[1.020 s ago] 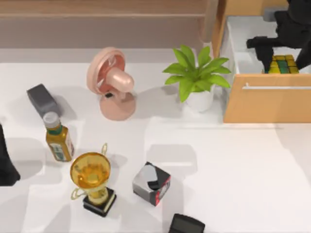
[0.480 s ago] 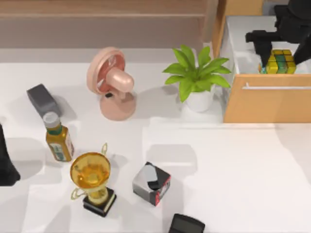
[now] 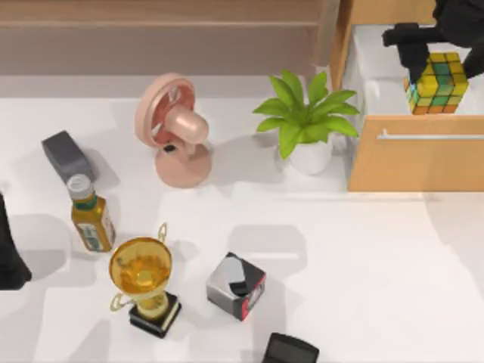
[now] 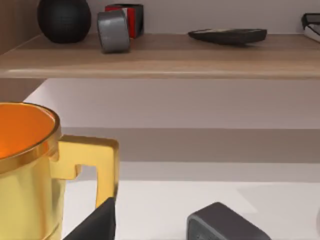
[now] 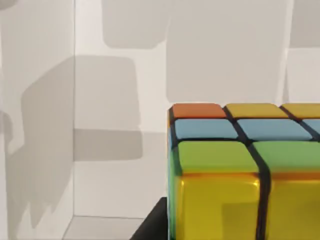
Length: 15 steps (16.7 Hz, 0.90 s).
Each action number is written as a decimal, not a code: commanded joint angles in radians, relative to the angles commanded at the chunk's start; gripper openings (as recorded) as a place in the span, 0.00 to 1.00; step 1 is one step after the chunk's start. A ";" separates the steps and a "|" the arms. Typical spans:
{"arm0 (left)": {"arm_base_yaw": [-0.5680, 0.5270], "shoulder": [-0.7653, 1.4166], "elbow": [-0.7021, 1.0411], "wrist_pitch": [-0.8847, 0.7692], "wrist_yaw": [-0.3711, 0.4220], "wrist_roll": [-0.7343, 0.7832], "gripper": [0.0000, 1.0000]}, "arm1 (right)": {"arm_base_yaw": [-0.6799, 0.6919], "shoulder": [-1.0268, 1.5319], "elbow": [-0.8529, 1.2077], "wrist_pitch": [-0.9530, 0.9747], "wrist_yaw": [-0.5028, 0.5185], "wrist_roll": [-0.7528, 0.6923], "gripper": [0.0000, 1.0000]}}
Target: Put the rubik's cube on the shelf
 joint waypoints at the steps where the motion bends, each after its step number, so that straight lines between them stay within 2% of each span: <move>1: 0.000 0.000 0.000 0.000 0.000 0.000 1.00 | 0.024 -0.046 -0.030 0.027 0.012 -0.002 0.00; 7: 0.000 0.000 0.000 0.000 0.000 0.000 1.00 | 0.257 -0.242 -0.244 0.373 0.123 -0.028 0.00; 15: 0.000 0.000 0.000 0.000 0.000 0.000 1.00 | 0.500 -0.199 -0.478 1.208 0.370 -0.085 0.00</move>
